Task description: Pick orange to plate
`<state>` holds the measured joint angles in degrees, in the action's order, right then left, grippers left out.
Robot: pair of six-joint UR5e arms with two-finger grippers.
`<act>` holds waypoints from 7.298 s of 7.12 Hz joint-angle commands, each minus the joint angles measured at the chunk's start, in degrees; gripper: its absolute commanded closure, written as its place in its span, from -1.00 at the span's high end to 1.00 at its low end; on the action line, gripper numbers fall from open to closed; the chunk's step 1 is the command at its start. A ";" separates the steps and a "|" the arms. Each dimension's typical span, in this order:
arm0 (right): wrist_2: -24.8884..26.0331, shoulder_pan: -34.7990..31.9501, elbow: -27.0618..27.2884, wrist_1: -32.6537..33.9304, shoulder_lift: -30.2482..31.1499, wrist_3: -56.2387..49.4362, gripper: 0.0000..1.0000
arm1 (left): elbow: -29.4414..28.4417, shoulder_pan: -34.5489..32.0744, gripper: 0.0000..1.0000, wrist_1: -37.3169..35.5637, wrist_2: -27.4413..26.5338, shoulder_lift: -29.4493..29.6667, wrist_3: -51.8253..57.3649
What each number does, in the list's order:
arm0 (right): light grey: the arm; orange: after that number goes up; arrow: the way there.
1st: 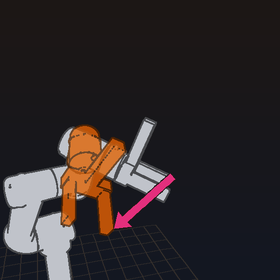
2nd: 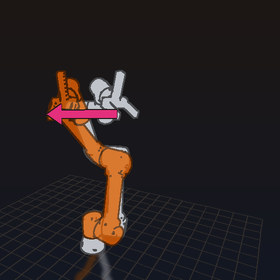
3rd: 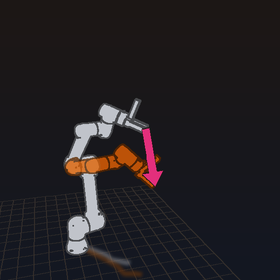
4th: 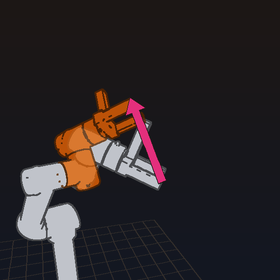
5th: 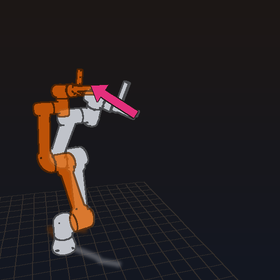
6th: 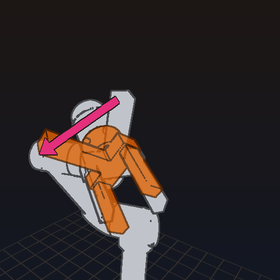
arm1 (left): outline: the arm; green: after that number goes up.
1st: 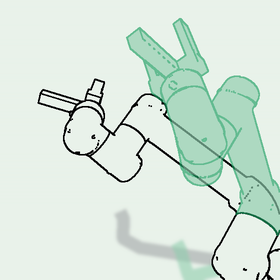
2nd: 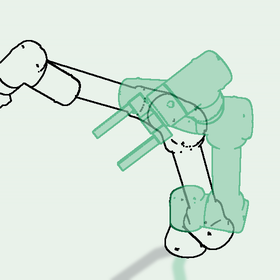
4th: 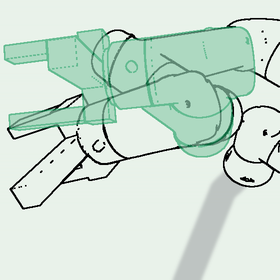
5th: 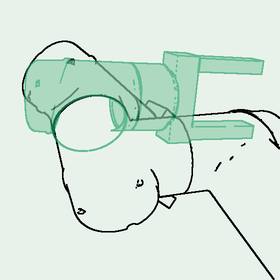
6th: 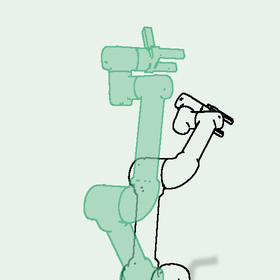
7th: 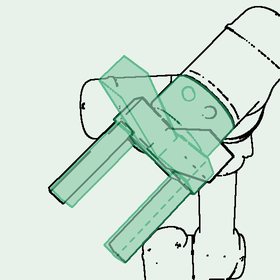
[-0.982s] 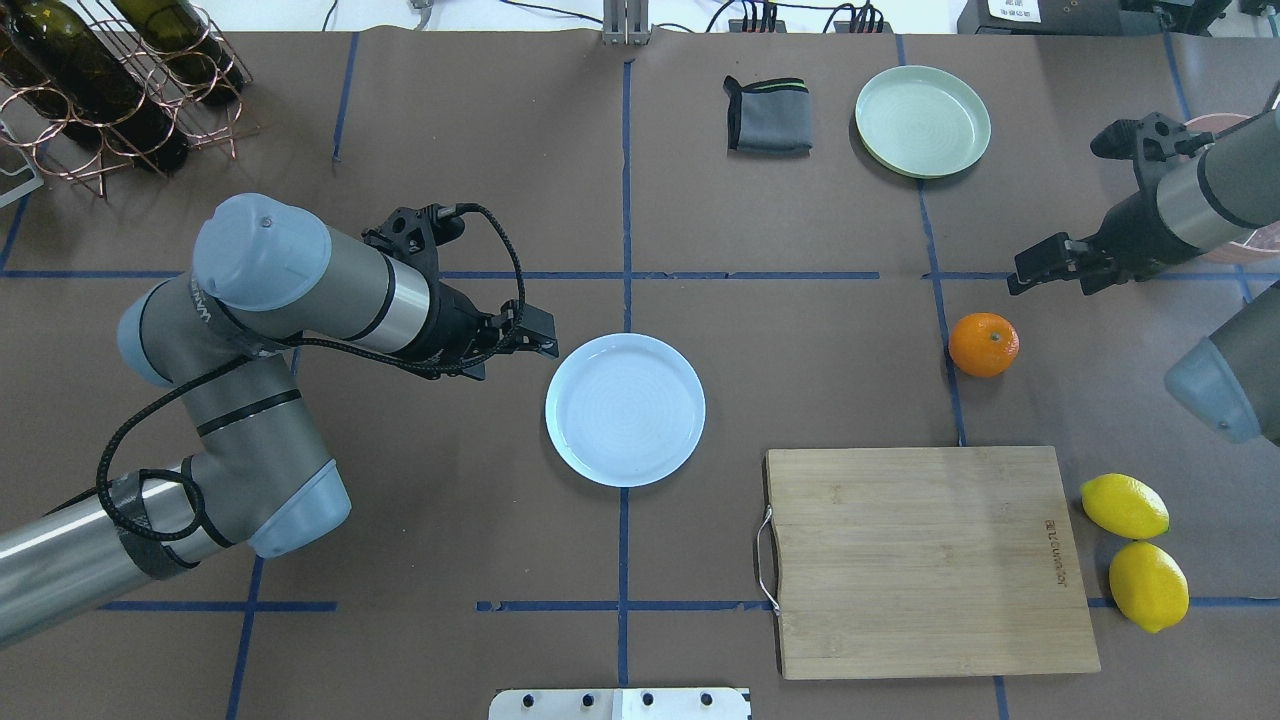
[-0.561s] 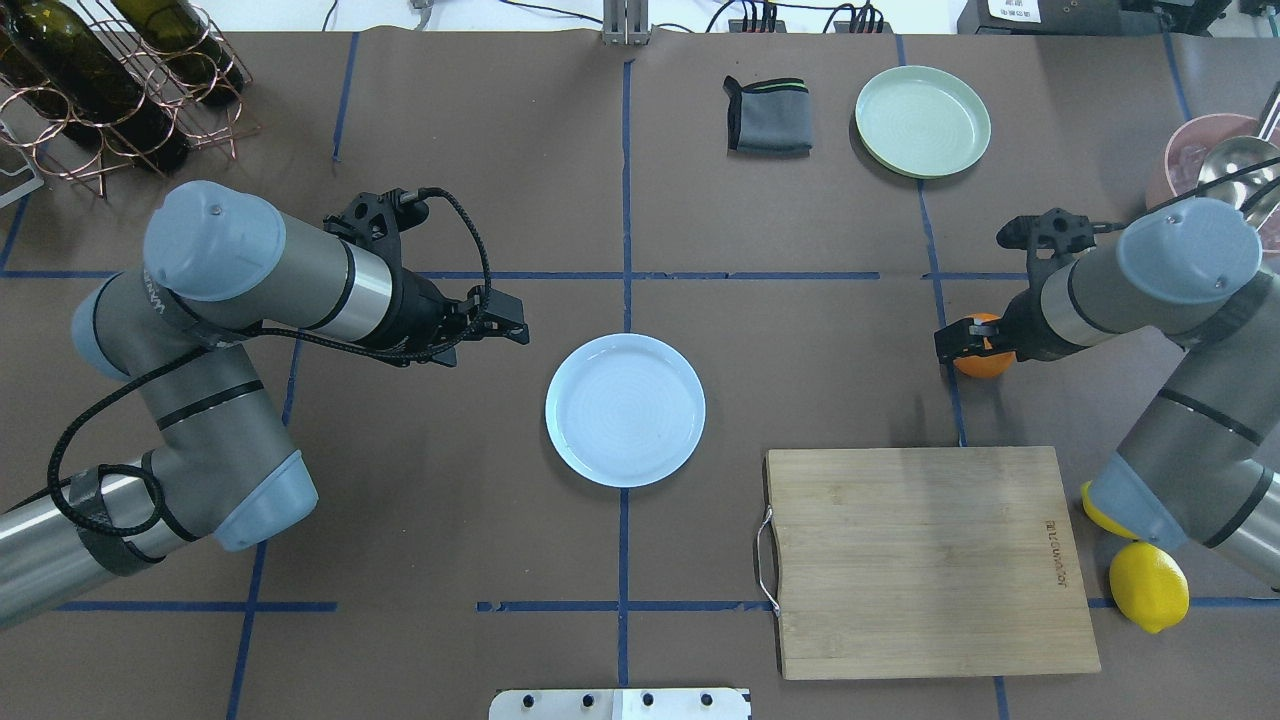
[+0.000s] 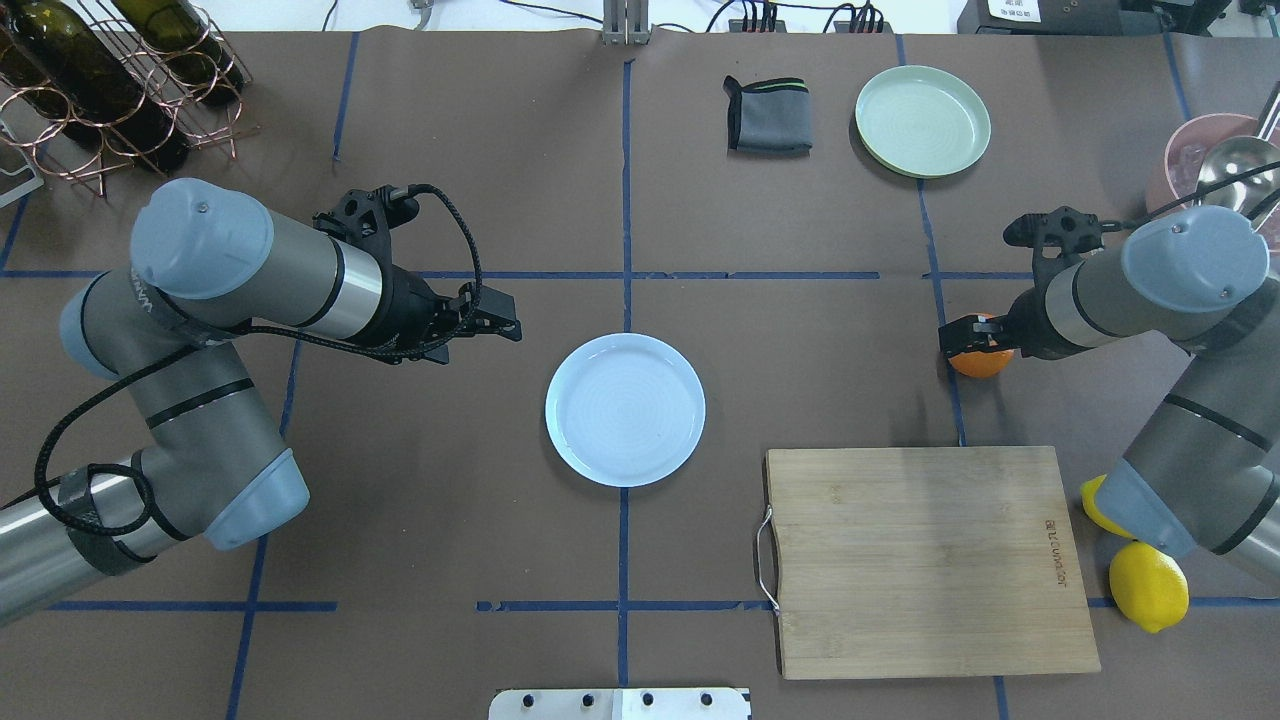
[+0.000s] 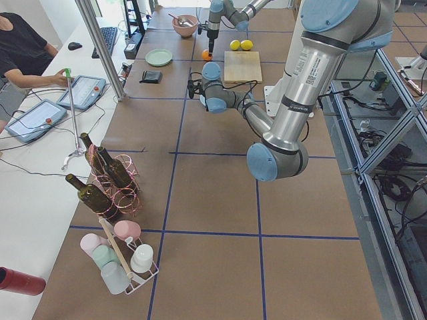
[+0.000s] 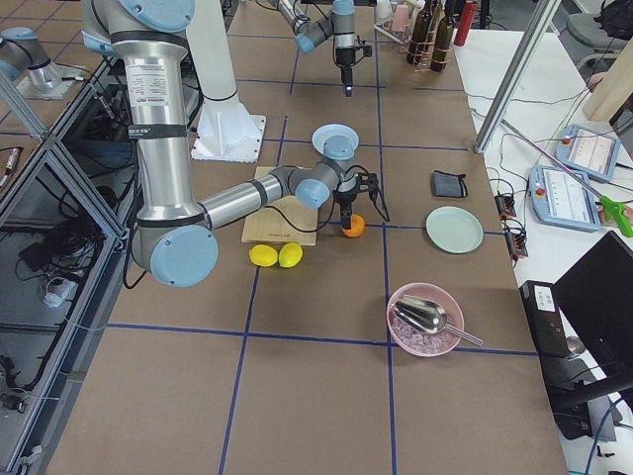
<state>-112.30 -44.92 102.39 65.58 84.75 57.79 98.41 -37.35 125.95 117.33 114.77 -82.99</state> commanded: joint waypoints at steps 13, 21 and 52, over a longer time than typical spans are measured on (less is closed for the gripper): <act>2.53 1.85 -0.62 3.65 -7.27 1.09 -1.00 | 7.44 -2.62 0.98 0.00 0.43 -2.52 0.02; 12.72 20.91 -10.63 8.51 -32.37 25.97 -1.00 | 16.63 -16.35 0.98 0.35 0.79 -22.58 27.35; -23.14 -41.22 -1.67 37.78 2.00 -63.15 1.00 | -0.41 -55.29 1.00 -45.53 20.41 -26.80 97.40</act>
<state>-135.33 -86.13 100.77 103.36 86.75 -5.36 98.41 -92.86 80.33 140.12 87.98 14.42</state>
